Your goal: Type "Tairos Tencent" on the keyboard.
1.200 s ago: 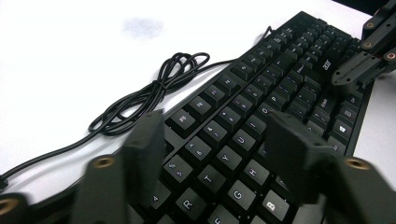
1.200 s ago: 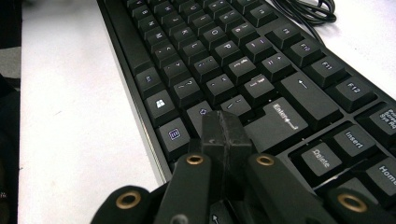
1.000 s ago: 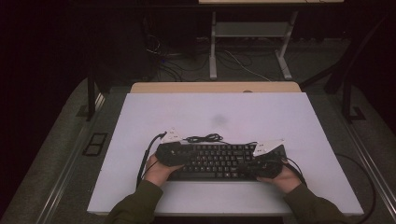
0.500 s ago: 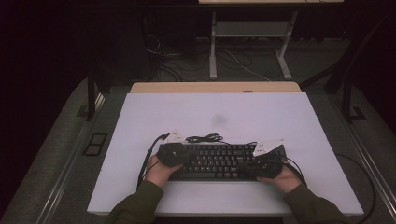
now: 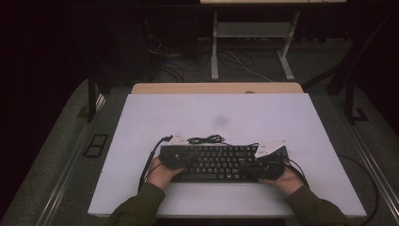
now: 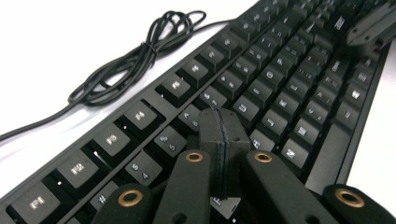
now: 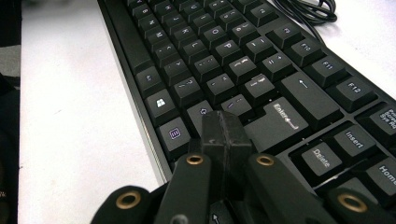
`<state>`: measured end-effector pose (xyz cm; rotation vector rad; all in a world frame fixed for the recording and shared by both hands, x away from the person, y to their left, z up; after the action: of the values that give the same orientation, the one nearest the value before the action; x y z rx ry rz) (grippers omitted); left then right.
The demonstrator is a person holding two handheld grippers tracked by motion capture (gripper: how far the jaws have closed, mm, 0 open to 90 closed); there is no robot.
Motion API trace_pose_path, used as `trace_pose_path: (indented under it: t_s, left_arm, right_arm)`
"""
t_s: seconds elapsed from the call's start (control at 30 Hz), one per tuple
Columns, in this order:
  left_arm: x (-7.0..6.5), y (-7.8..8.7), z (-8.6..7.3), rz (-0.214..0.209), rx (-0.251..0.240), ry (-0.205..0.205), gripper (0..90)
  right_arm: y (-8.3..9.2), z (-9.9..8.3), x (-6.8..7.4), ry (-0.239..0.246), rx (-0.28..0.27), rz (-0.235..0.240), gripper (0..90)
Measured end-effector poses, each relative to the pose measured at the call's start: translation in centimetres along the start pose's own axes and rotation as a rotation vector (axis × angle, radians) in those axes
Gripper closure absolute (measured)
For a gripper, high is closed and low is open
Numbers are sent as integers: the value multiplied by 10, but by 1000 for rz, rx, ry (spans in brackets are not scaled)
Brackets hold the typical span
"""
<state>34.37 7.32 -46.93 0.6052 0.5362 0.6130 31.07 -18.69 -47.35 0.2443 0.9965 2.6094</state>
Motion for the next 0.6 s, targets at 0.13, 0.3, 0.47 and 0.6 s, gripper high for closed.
trace_pose_path:
  t_s: [0.13, 0.3, 0.47, 0.6]
  left_arm:
    - [0, 0, 0, 2, 1, -1, 890]
    - [-2, 2, 2, -7, -25, 8, 889]
    - [-4, 5, 4, -13, -43, 17, 889]
    - [-3, 7, 4, -16, -40, 20, 888]
  right_arm:
    - [0, 0, 0, 1, 1, -1, 896]
    - [0, 0, 0, 1, 1, 0, 896]
    - [0, 0, 0, 1, 1, 1, 896]
    - [0, 0, 0, 2, 1, 0, 896]
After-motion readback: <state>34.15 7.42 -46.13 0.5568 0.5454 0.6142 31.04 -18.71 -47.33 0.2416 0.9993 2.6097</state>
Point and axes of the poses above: each handheld gripper's, and its own axes: y roughly backward along the jaws, z roughly out of its top, x roughly to its left, the point moved 5 cm from there along -y, roughly forward along the jaws, and after that the axes turned 10 degrees about y, right-handed, at the moved point
